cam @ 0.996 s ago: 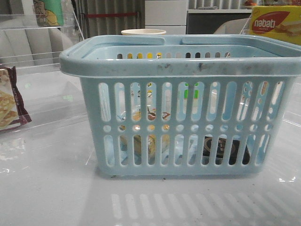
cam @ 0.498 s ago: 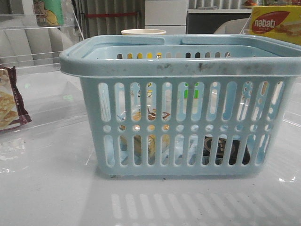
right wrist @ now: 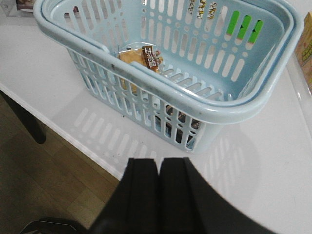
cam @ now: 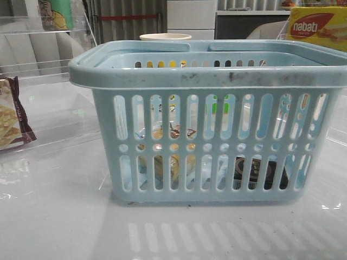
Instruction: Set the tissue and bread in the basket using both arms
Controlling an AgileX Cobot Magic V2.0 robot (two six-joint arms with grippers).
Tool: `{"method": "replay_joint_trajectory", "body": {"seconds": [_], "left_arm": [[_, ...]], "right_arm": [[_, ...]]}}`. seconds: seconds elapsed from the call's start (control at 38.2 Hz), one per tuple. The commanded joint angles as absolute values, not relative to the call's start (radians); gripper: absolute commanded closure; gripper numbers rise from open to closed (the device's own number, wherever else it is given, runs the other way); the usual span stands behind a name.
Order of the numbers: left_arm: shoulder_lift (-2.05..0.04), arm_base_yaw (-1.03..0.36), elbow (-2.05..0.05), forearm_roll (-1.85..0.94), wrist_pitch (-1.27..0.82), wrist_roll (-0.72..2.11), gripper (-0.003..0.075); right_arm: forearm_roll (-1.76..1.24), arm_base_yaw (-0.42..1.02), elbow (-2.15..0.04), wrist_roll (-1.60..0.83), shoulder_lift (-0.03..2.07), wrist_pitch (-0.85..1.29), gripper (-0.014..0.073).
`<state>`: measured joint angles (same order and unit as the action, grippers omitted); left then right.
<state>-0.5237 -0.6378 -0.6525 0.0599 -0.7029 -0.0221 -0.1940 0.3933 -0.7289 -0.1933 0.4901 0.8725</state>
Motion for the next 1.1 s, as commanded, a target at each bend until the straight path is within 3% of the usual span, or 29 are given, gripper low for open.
{"method": "replay_joint_trajectory", "body": {"seconds": [0.0,0.52,0.66,1.07], "left_arm": [[-0.467,-0.597,-0.659,0.082,-0.603,-0.028,0.0625],[-0.02,-0.02,-0.076,0.0,-0.069,-0.028,0.0625],[0.024,-0.003,0.007,0.008,0.032,-0.028,0.0625],[0.024,-0.008,0.007,0.084,0.041,-0.024,0.0625]], "right_arm": [[-0.2,0.393,-0.755,-0.203,0.495,0.804,0.0538],[-0.2,0.393,-0.755,-0.203,0.495,0.804,0.0538],[-0.2,0.393,-0.755,-0.203,0.495,0.804,0.0538],[-0.2,0.393,-0.755,-0.203,0.495,0.804,0.0538]]}}
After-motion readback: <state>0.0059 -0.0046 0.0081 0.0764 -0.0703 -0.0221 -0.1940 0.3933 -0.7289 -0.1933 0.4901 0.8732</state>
